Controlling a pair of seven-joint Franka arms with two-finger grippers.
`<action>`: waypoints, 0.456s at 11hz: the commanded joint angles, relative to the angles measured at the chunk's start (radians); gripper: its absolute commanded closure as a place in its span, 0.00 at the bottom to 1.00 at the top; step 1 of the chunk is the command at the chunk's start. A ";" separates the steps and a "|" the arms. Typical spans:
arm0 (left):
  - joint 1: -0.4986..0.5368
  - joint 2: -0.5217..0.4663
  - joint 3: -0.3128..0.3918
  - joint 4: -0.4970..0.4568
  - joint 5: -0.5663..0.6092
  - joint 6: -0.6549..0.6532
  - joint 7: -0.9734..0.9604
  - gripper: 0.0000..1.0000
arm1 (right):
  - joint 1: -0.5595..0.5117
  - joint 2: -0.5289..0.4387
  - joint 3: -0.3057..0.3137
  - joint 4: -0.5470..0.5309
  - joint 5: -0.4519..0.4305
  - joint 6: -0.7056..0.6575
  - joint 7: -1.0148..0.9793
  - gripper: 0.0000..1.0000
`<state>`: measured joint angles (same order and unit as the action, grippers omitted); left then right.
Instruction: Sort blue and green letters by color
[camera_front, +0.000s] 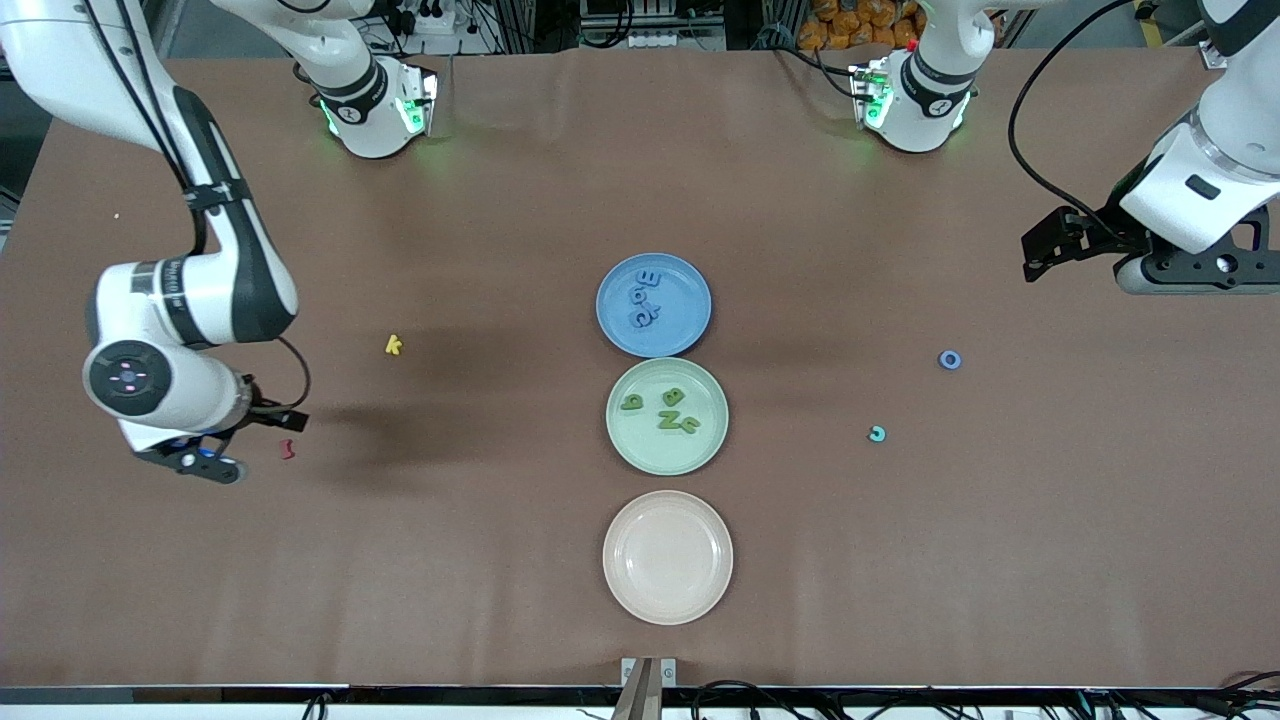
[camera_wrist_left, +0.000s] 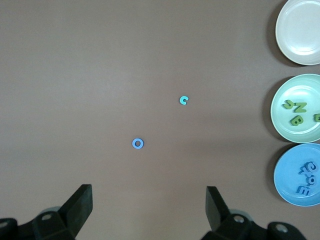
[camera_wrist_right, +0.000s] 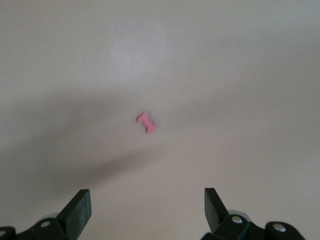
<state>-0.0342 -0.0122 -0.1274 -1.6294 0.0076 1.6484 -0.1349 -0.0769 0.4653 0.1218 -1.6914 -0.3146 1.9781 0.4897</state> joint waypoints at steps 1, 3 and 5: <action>0.005 0.006 0.000 0.019 -0.026 -0.016 0.029 0.00 | 0.009 -0.040 -0.027 0.061 0.021 0.016 -0.115 0.00; 0.005 0.002 0.000 0.019 -0.026 -0.021 0.026 0.00 | 0.000 -0.104 -0.056 0.061 0.144 0.007 -0.311 0.00; 0.008 -0.003 0.005 0.020 -0.021 -0.027 0.032 0.00 | -0.004 -0.192 -0.102 0.059 0.300 -0.074 -0.457 0.00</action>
<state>-0.0343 -0.0113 -0.1271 -1.6272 0.0076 1.6458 -0.1349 -0.0751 0.3838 0.0656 -1.6121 -0.1559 1.9884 0.1835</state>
